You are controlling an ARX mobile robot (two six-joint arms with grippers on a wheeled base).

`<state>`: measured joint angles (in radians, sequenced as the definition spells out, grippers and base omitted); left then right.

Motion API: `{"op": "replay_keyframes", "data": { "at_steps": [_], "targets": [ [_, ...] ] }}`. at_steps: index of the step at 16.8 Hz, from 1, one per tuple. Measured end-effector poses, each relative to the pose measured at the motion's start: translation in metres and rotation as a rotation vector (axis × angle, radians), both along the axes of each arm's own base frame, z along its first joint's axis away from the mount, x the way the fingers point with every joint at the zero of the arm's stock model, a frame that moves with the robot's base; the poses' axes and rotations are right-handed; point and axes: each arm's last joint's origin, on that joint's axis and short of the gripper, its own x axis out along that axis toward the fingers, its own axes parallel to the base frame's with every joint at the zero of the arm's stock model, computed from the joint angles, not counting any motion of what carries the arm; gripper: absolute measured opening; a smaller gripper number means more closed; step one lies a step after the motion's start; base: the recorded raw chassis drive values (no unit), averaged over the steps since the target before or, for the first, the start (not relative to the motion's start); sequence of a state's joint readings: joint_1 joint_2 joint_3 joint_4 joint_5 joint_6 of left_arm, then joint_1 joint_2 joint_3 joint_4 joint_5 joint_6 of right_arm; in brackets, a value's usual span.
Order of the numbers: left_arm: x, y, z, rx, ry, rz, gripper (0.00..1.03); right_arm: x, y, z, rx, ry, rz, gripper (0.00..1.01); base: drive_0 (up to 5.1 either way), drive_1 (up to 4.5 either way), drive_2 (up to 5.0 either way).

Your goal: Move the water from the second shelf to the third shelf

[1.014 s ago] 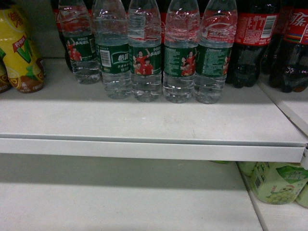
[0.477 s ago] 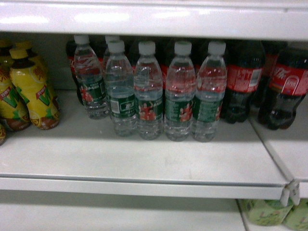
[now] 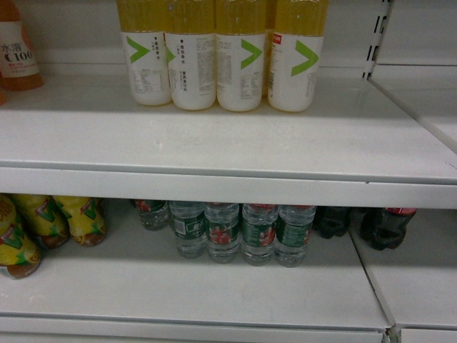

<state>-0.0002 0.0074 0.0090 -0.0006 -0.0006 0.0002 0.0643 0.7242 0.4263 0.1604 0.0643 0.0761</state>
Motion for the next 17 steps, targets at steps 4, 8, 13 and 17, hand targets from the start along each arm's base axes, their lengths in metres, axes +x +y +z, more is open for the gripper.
{"op": "replay_keyframes", "data": {
  "at_steps": [4,8,13,17],
  "targets": [
    [0.0,0.0,-0.0002,0.0,0.002,0.0,0.98,0.0,0.0,-0.0005,0.001,0.005,0.0,0.41,0.0,0.0,0.0],
    [0.0,0.0,-0.0002,0.0,0.002,0.0,0.98,0.0,0.0,-0.0005,0.001,0.005,0.0,0.41,0.0,0.0,0.0],
    [0.0,0.0,-0.0002,0.0,0.002,0.0,0.98,0.0,0.0,-0.0005,0.001,0.005,0.0,0.41,0.0,0.0,0.0],
    [0.0,0.0,-0.0002,0.0,0.002,-0.001,0.98,0.0,-0.0007,-0.0009,-0.001,0.009,-0.01,0.41,-3.2,1.66,1.7]
  ]
}}
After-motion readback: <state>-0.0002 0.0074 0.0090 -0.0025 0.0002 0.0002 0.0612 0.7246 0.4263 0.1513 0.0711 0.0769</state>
